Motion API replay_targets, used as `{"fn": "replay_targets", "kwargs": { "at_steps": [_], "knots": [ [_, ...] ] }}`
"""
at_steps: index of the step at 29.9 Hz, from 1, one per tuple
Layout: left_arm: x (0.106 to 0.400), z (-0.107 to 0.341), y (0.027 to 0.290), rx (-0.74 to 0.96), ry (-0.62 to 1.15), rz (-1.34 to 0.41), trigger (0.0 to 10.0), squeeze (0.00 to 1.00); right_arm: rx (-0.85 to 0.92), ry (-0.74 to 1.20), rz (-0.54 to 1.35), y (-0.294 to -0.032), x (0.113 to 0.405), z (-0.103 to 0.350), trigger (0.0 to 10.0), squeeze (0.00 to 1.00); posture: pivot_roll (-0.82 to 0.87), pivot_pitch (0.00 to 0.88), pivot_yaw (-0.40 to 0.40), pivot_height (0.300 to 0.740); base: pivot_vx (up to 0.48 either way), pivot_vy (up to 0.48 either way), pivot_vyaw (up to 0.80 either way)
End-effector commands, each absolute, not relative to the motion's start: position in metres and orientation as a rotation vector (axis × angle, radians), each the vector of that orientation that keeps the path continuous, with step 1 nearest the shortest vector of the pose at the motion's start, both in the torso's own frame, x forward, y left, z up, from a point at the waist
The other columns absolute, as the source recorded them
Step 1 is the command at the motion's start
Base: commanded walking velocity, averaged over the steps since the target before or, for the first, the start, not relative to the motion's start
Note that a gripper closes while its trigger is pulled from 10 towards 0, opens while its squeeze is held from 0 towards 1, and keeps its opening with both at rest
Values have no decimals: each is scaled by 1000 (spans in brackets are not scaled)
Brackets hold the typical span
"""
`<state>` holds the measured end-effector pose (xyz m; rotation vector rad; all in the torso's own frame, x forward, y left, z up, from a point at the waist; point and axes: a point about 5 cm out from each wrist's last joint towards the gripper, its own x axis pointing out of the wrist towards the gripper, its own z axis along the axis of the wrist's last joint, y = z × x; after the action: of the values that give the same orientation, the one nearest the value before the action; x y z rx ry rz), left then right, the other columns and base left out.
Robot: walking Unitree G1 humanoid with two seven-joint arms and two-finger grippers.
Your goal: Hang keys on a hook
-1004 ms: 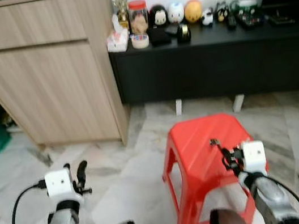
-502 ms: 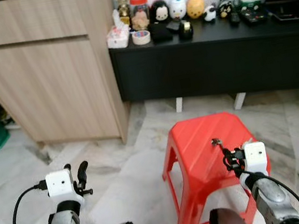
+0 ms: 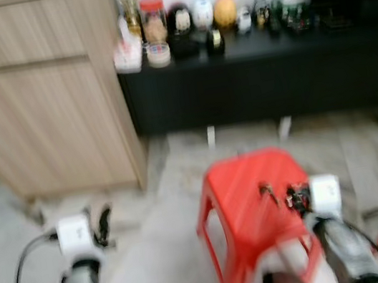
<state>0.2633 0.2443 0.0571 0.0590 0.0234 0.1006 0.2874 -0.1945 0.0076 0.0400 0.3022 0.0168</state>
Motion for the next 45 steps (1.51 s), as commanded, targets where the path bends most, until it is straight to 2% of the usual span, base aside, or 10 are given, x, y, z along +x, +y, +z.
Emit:
{"fn": "replay_targets", "kwargs": {
  "at_steps": [1,5,19,20,21,22,31,33,45],
  "knots": [
    [264,55,239,39,32,90,10000,0,28,316,3,-201,286,7,10000,0,53,0,-19,566,330,0,0],
    [264,55,239,38,29,89,10000,0,24,318,8,-201,287,7,10000,0,55,0,-20,566,318,0,0],
    [258,54,233,27,35,68,10000,0,-39,387,111,-192,299,11,10000,0,56,0,-14,566,0,0,0],
    [258,54,231,26,37,60,10000,0,-54,399,124,-189,303,13,10000,263,59,4,-14,566,0,0,0],
    [258,54,231,25,37,57,10000,0,-56,400,126,-188,304,14,10000,263,61,7,-15,566,0,0,0],
    [257,55,230,28,36,53,10000,0,-55,404,124,-186,306,15,10000,1000,66,15,-13,566,0,0,0],
    [256,71,227,24,-2,39,10000,0,-88,423,147,-171,322,26,10000,1000,102,94,-20,566,0,0,0],
    [253,77,225,24,-17,33,10000,0,-92,463,156,-164,324,25,10000,0,113,126,-21,566,0,0,0],
    [240,90,222,20,-29,24,10000,0,-105,458,166,-154,334,34,10000,0,135,197,-26,566,0,0,0]
  ]
}}
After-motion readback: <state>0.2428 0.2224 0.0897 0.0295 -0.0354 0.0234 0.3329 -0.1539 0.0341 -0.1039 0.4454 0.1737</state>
